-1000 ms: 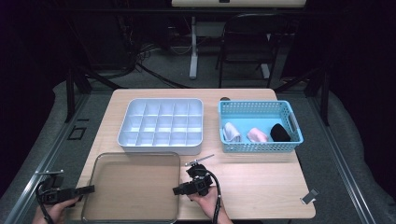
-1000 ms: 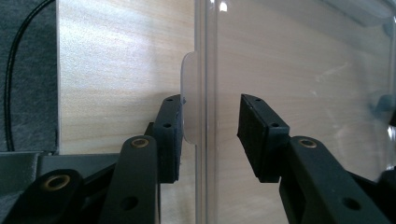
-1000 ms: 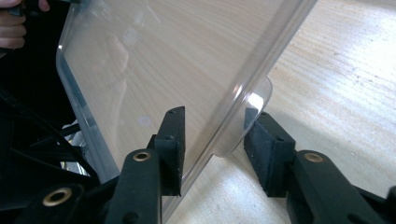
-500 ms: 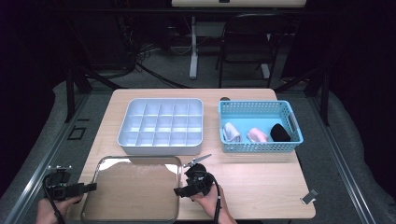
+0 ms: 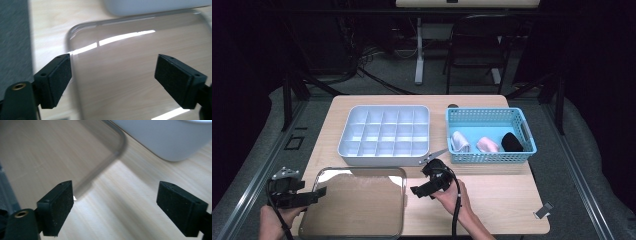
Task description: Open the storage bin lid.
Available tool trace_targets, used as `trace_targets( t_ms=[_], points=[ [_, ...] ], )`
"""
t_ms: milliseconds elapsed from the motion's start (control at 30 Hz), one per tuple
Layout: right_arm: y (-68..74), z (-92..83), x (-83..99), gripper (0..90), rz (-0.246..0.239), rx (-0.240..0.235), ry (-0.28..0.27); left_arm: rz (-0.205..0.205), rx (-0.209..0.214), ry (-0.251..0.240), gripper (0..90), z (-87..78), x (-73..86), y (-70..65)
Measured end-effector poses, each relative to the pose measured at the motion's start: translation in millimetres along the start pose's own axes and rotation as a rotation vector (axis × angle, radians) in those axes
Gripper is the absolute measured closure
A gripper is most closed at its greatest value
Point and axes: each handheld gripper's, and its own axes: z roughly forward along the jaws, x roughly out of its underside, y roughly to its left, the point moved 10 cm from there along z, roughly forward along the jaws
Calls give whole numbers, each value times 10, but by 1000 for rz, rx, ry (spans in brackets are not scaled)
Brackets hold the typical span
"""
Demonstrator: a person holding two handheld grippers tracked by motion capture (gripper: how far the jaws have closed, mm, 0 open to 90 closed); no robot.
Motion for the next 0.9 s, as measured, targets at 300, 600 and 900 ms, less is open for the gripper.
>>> trace_targets(
  t_ms=[300, 600, 900],
  points=[
    [-219, -290, 138, 52, -30, 15, 26, 61, 13, -28, 50, 119, -145, -398],
    [-499, -554, 416, 0, -30, 79, -4, 85, -7, -44, 4, 311, -212, -598],
    [-749, -828, 609, 0, -10, 118, -29, 127, 28, -60, 2, 369, -243, -826]
  ],
)
